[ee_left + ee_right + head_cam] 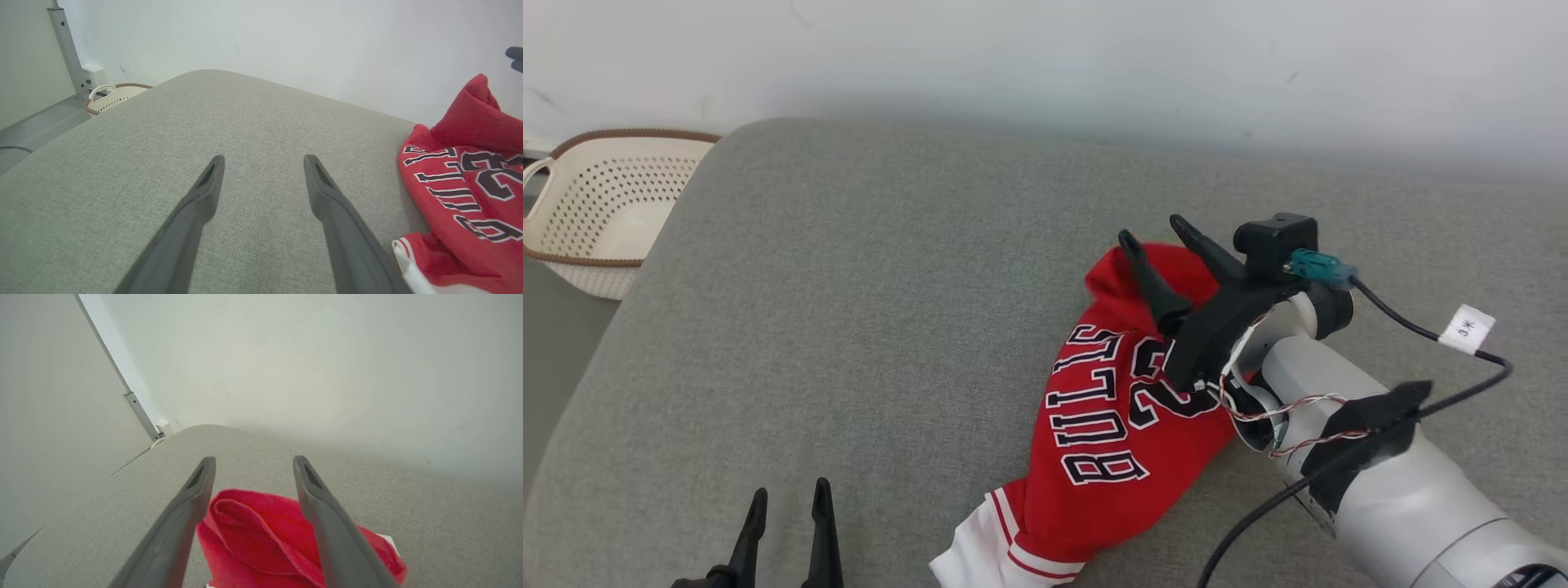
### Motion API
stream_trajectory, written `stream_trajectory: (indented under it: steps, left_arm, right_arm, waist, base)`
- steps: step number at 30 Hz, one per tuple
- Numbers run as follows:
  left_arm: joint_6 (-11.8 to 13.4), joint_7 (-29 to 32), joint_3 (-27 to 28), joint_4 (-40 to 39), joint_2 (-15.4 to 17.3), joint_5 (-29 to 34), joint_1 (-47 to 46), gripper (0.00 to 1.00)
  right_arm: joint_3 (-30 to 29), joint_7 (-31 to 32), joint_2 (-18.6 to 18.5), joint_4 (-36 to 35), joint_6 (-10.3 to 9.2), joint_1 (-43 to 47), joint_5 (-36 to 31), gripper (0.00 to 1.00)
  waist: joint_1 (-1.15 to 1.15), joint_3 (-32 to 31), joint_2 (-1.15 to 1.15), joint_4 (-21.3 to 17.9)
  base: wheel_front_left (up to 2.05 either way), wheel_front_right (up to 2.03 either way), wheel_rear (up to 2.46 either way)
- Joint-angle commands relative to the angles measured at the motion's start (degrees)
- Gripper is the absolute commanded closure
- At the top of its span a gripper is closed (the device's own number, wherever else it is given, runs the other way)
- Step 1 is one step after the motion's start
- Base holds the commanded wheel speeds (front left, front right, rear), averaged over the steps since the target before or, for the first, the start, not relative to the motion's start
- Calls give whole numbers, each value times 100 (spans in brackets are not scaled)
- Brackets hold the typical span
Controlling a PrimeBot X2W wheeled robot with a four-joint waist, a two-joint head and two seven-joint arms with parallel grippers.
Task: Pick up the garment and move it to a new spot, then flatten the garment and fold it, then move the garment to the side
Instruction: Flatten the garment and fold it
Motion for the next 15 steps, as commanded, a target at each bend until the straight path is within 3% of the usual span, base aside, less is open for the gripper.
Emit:
stream_trajectory:
  steps: [1, 7, 15]
  left_arm:
    - [-13, -18, 17, 20, 4, 47, 57, 0]
    - [-35, -18, 68, -4, 4, 76, 156, 0]
    - [-58, -18, 180, -93, 4, 120, 211, 0]
  right_arm:
    - [-21, -89, -118, -206, -2, 97, 191, 0]
    - [-309, -173, -648, -558, -2, 301, 266, 0]
    - [-767, -138, -1083, -312, -2, 644, 180, 0]
  waist:
    - [-1, -107, -1, -115]
    - [-1, -219, -1, -233]
    - [-1, -249, -1, -258]
  base:
    - [0, 0, 0]
    - [0, 0, 0]
    - [0, 0, 0]
